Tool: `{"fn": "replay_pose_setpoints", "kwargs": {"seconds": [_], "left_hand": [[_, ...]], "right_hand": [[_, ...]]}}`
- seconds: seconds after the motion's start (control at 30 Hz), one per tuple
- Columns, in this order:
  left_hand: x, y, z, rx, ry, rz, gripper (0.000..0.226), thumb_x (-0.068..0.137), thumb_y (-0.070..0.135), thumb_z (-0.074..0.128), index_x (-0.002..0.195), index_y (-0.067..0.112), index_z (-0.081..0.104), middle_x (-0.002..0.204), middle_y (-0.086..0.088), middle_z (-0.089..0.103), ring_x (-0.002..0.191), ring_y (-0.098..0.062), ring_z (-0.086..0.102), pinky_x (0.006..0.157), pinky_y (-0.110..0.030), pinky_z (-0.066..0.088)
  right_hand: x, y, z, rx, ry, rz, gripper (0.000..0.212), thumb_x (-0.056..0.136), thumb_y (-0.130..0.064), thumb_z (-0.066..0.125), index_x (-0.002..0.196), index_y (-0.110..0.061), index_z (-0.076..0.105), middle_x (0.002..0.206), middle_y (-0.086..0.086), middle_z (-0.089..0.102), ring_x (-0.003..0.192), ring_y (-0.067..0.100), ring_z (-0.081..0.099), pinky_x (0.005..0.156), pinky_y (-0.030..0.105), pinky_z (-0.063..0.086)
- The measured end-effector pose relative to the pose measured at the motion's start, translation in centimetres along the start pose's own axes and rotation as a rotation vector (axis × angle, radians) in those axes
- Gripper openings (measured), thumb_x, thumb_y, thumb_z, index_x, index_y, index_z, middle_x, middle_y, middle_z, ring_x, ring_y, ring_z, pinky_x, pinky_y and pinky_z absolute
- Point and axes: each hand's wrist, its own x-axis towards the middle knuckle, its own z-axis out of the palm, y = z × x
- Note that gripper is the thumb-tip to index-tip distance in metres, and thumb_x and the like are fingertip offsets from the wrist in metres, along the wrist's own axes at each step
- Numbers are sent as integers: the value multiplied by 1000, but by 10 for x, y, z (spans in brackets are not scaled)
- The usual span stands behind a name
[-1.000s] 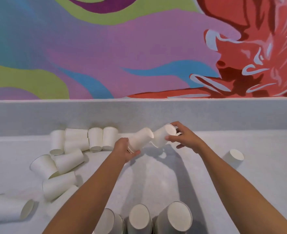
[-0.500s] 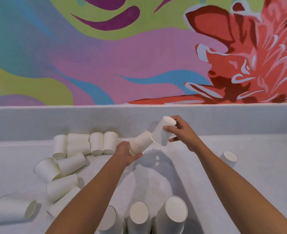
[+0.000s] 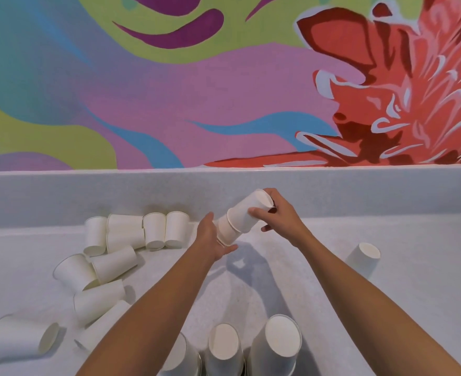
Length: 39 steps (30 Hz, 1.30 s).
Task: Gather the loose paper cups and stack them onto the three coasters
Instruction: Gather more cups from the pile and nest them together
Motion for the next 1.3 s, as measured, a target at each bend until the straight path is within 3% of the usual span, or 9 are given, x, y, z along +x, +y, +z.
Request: {"fn": "replay_pose_setpoints", "kwargs": {"seconds": [0.1,0.27,0.37,0.5,0.6,0.73,0.87,1.17,1.3], "left_hand": [[4,-4,-1,87,-33,-9,49,94,46,52,132,22,33,133,-14,41,122,-36,43,103,-56,38],[7,-20,18,64,-195,9,56,89,38,62,137,18,42,140,-17,42,121,-36,46,76,-46,52],[6,-23,29,72,-127,27,49,91,30,61,136,16,46,139,-16,45,112,-34,49,72,-45,50],[9,-26,34,76,-103,22,44,95,25,58,136,15,45,130,-14,47,109,-34,48,83,-51,48],[5,-27,37,86,-106,6,39,95,20,57,132,13,45,129,-16,46,107,-35,47,87,-52,46],[2,-29,39,107,-124,-3,28,94,17,57,120,14,49,135,-16,47,107,-35,48,83,-50,47],[4,-28,39,108,-114,-2,36,95,18,56,130,14,48,137,-15,47,112,-36,49,82,-51,48],[5,-27,31,149,-87,13,38,94,18,57,130,13,47,135,-17,46,118,-38,48,81,-50,51],[6,-22,23,143,-63,14,31,94,18,57,123,14,47,133,-18,47,118,-38,48,84,-51,51]], "right_hand": [[-1,4,-3,-27,-3,-4,51,87,-39,66,131,-31,41,121,-7,50,103,19,58,69,22,56],[-8,10,-10,-112,-97,3,49,91,-43,57,136,-29,42,119,-5,55,91,17,64,67,17,52],[-16,20,-22,-95,-55,66,46,97,-52,38,137,-29,46,128,-3,56,107,20,61,87,29,50],[-17,45,-53,-876,226,187,49,97,-47,40,138,-20,43,138,6,51,129,28,43,106,50,30],[-23,62,-74,-1096,235,325,52,91,-36,53,138,-19,37,142,9,42,132,30,36,107,52,29],[-32,84,-89,-1113,282,573,66,86,-34,59,142,-22,25,148,12,27,138,37,24,106,63,26],[-38,103,-92,-1016,320,746,75,82,-31,64,143,-17,22,148,17,23,138,46,21,101,69,30],[-41,122,-95,-972,387,732,56,81,-24,69,126,-11,39,132,17,36,123,36,37,86,35,45],[-43,124,-91,-888,342,742,41,87,-23,62,121,-7,44,126,18,43,120,35,39,88,35,45]]}}
